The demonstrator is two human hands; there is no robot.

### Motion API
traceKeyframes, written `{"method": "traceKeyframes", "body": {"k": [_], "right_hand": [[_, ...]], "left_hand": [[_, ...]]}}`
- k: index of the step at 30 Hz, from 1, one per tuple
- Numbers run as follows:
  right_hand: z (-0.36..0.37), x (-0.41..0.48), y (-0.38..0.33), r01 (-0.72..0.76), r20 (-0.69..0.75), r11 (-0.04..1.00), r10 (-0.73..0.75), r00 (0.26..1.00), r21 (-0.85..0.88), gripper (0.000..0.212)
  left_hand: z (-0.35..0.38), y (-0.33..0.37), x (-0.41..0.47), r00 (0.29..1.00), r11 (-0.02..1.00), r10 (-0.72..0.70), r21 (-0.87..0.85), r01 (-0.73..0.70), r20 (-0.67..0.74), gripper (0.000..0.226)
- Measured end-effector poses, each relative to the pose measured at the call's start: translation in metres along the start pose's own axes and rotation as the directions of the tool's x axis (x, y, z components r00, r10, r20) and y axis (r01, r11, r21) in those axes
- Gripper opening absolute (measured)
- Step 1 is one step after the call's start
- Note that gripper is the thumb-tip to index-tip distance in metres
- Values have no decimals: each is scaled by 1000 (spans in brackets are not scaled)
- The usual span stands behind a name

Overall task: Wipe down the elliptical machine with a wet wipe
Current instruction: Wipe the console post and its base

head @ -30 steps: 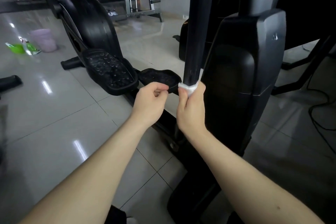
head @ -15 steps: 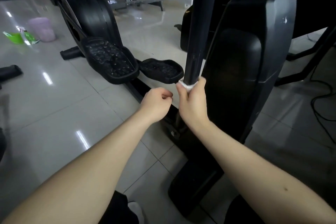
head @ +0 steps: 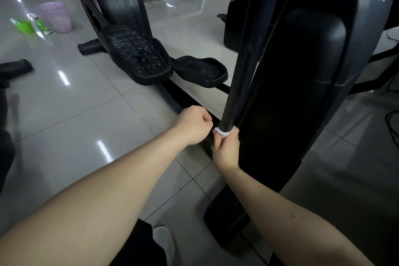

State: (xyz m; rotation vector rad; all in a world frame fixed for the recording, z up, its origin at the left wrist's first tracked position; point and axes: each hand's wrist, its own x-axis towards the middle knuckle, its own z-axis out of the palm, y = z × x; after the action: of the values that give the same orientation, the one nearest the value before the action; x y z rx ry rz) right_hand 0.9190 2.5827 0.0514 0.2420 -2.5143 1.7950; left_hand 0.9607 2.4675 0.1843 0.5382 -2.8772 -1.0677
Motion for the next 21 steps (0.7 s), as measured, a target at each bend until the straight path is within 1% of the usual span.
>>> {"method": "traceKeyframes", "body": {"k": [2, 4, 5, 7, 9, 11, 12, 14, 16, 17, 19, 21], "right_hand": [[0, -3, 6, -13, 16, 994, 15, 1000, -110, 29], [-5, -4, 7, -50, 36, 985, 56, 998, -164, 24], [-9, -5, 8, -59, 29, 977, 66, 997, -207, 24], [-22, -8, 12, -42, -11, 955, 41, 999, -295, 27], [-37, -14, 13, -37, -21, 965, 32, 999, -260, 22], [-49, -15, 8, -112, -1, 988, 113, 994, -103, 13], [-52, -13, 7, -160, -18, 987, 159, 987, -33, 12], [-51, -7, 2, -194, -62, 981, 194, 979, 9, 19], [-45, -5, -3, -209, -67, 976, 213, 975, 63, 22], [-40, -7, -7, -194, -60, 978, 198, 978, 73, 18], [-36, -15, -7, -164, -69, 986, 162, 984, -32, 6], [-35, -23, -7, -186, -41, 983, 186, 982, 10, 4]], "left_hand": [[1, -4, 0, 999, 998, -6, 55, 5, 31, 13], [0, -9, 1, 998, 997, -26, 77, 21, 55, 15], [0, -11, 0, 997, 996, -44, 85, 38, 68, 15], [0, -15, 1, 994, 993, -66, 105, 56, 92, 14], [2, -15, 1, 990, 988, -75, 141, 59, 115, 17], [4, -15, 3, 988, 984, -84, 168, 62, 130, 21], [5, -15, 4, 987, 982, -87, 177, 62, 137, 22], [5, -14, 4, 983, 979, -93, 194, 61, 159, 19], [6, -13, 4, 978, 979, -102, 195, 66, 182, 19], [7, -11, 4, 976, 978, -103, 196, 66, 190, 20], [10, -9, 4, 972, 978, -108, 197, 66, 207, 24], [12, -7, 2, 967, 976, -112, 209, 63, 231, 26]]}}
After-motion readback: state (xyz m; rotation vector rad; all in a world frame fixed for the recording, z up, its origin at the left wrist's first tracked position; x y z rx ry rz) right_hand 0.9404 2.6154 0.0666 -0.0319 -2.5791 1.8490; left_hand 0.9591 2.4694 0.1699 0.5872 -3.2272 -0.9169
